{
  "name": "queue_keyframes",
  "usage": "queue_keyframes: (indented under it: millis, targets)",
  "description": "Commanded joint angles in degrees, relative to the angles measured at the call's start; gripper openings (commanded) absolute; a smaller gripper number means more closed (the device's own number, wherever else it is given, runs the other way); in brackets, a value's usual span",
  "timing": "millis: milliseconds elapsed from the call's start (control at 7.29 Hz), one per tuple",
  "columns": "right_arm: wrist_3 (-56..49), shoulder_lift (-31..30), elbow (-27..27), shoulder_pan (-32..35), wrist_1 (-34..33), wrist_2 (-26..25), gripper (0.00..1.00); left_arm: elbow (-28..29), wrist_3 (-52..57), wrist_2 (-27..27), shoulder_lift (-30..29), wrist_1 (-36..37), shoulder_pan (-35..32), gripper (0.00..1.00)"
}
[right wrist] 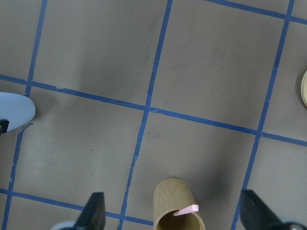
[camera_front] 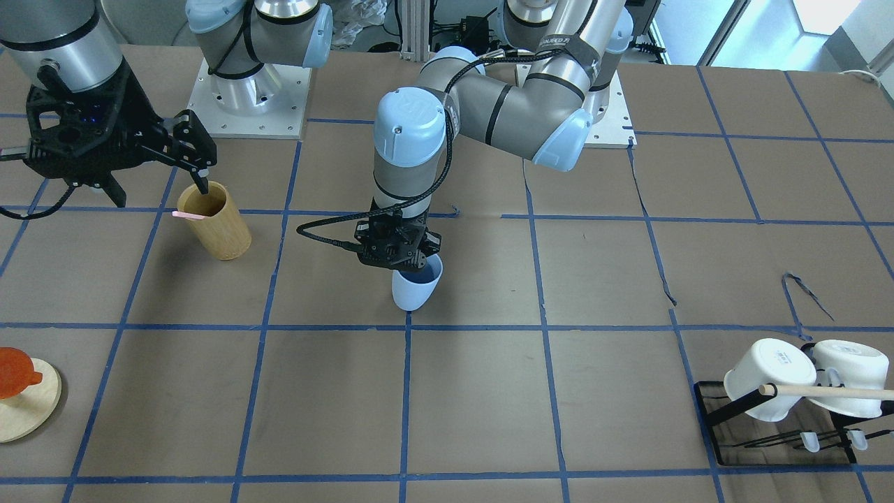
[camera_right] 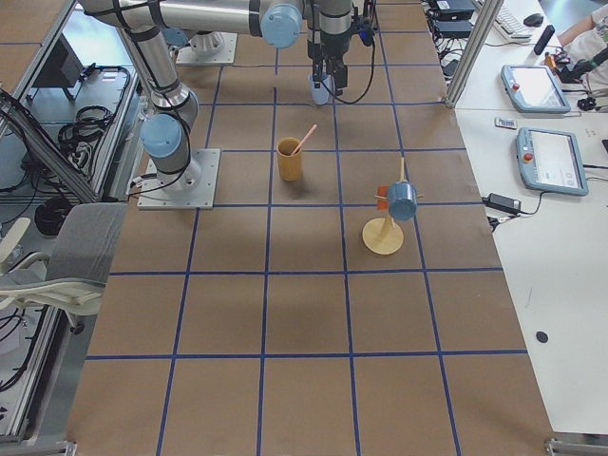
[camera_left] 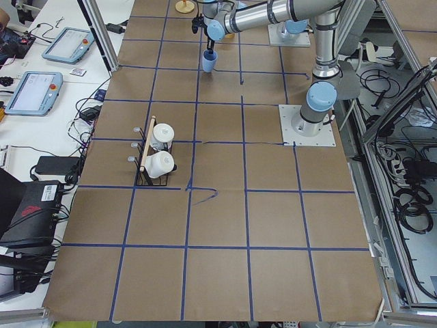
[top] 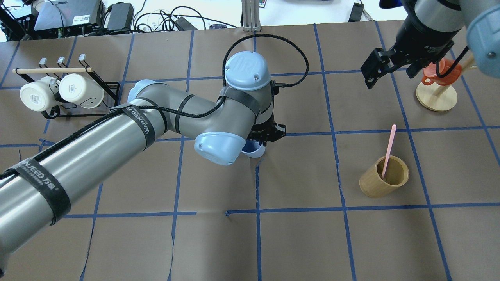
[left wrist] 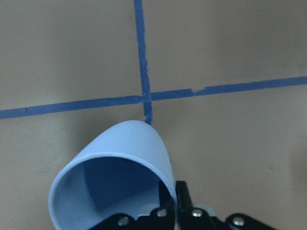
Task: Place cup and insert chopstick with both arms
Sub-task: 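Carry the blue cup to the table centre and release it upright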
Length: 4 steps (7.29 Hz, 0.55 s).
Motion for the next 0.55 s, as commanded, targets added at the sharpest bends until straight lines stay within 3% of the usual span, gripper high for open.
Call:
queue_keyframes:
  millis: [0, 137, 411]
  targets:
    - [-0.3, -0.9, 2.4, -0.1, -0.2, 0.0, 1.0, 1.3, 1.1, 0.0, 0.1, 0.0, 0.4, 1.0]
    - [-1.5, -1.2, 3.1, -0.5, -0.2, -0.1, 1.0, 4.4, 1.2, -0.4, 1.6, -2.8, 4.0, 1.0]
    - [-4.4, -1.1, 7.6, -5.9, -2.2, -0.2, 0.99, 14.8, 6.6, -0.8, 6.4, -21.9, 9.3, 1.0]
